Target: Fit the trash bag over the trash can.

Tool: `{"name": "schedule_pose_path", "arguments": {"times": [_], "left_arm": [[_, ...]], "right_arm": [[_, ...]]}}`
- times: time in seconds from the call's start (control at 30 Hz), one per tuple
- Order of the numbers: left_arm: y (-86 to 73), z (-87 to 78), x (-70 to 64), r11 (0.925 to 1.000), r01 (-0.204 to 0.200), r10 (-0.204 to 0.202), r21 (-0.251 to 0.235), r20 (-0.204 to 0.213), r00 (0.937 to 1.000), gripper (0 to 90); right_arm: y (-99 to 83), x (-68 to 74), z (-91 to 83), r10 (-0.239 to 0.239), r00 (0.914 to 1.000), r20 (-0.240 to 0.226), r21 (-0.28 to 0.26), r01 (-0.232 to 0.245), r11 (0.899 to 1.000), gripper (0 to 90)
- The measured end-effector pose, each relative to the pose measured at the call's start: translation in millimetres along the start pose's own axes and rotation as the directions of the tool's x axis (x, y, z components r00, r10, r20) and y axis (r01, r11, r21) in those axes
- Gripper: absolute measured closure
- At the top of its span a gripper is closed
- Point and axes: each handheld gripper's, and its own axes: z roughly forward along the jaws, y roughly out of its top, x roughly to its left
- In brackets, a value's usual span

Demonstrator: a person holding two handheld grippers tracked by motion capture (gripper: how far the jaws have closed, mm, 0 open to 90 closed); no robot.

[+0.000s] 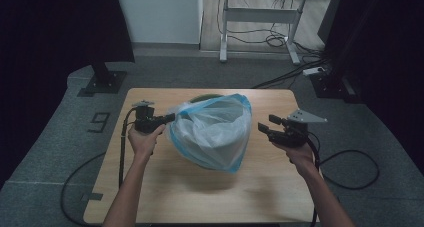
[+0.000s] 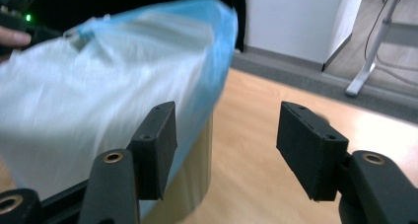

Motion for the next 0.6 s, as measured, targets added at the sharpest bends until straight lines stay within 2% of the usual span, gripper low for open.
{"name": "schedule_pose_path", "arguments": {"times": [0.13,0.33,0.6], "left_arm": [[3.1,-1.1,-3.0,1.0000,-0.005,0.005,-0.004,-0.002,1.0000,89.4],[5.7,-1.3,-3.8,1.0000,-0.007,0.007,-0.005,-0.001,1.0000,89.4],[8.0,-1.8,-2.9,0.9998,-0.016,0.016,-0.012,0.007,0.9998,89.4]], "right_arm": [[19.9,-0.7,18.6,-0.008,0.9999,-0.015,-0.006,0.008,1.000,38.8],[42.3,-12.2,49.2,0.032,0.9964,-0.079,0.020,-0.030,0.999,39.8],[46.7,-17.0,75.5,0.038,0.9957,-0.085,0.056,-0.033,0.998,47.3]]}}
